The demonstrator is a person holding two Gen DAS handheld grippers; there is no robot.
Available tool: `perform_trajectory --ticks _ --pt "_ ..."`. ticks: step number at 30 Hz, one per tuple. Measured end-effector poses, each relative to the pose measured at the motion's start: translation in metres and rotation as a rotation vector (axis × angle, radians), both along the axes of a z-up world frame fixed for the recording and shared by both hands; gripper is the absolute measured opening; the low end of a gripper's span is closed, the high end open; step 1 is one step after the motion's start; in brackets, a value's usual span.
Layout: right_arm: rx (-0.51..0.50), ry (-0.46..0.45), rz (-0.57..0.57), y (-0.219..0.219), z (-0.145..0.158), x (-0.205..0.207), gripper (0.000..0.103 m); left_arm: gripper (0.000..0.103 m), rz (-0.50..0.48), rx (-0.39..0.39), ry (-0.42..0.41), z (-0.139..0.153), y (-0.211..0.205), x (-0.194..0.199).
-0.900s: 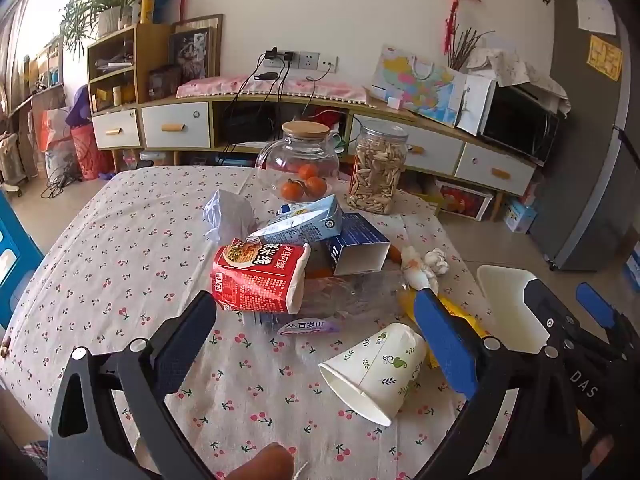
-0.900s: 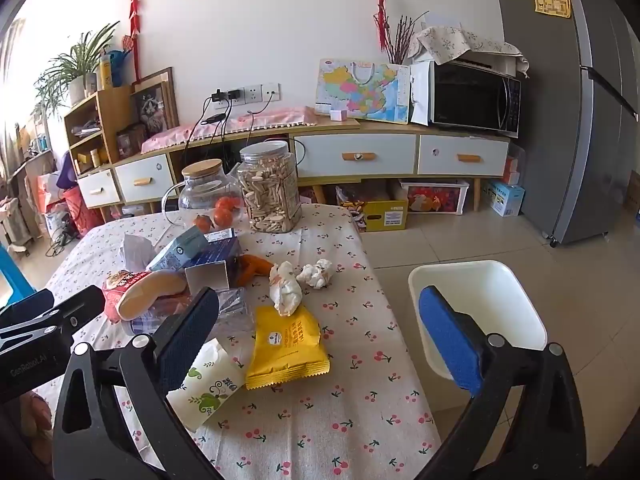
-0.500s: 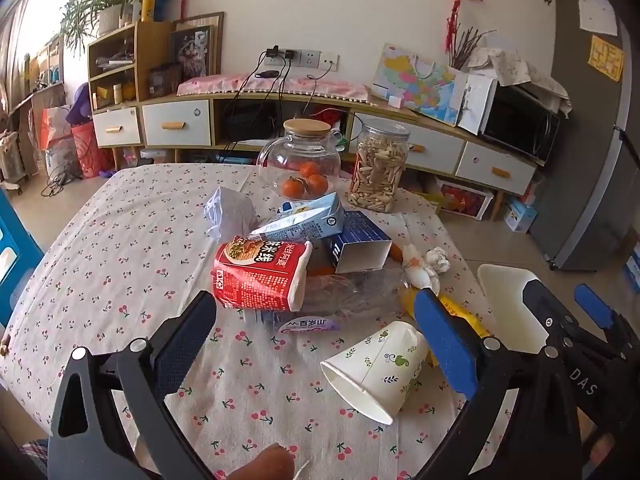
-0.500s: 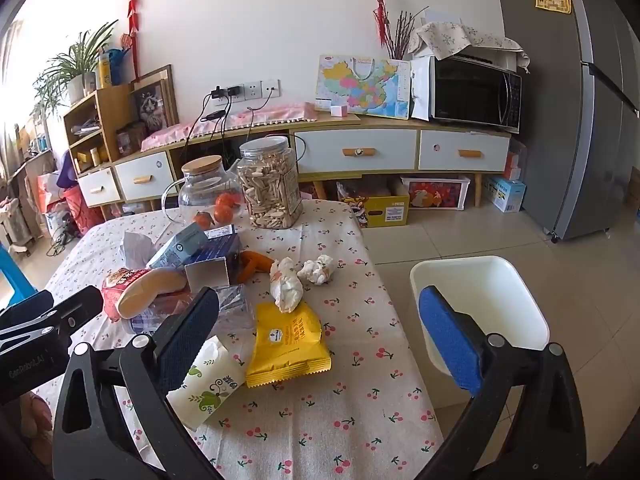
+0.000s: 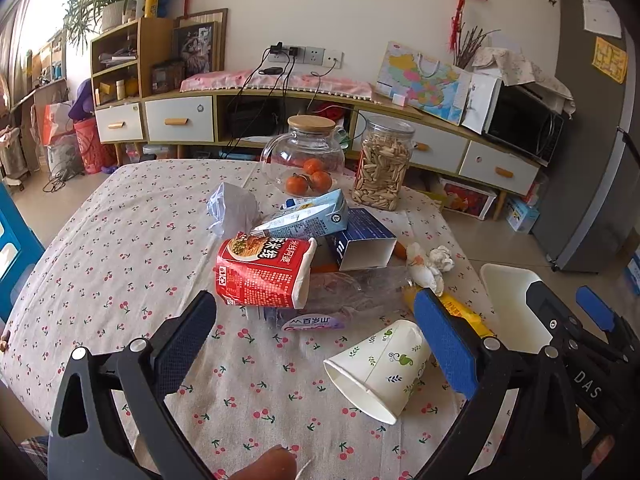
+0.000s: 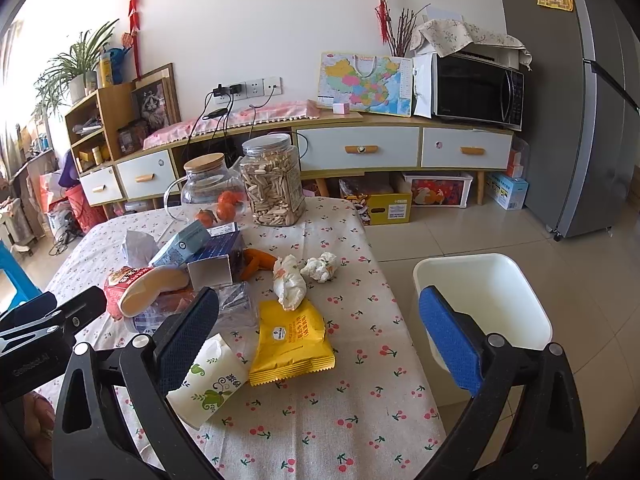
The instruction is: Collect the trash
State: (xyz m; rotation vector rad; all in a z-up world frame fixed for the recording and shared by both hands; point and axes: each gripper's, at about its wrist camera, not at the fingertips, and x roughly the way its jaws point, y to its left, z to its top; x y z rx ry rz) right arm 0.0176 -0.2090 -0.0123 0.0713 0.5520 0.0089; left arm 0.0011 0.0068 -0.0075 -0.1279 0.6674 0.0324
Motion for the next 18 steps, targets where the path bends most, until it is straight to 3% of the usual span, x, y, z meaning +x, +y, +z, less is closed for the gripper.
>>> perform_trajectory --ticks 18 --pt "0.003 0.005 0.001 0.0016 -0.0038 0.0011 0.096 0.096 0.008 -0.004 0.015 -0.005 0.0012 0.002"
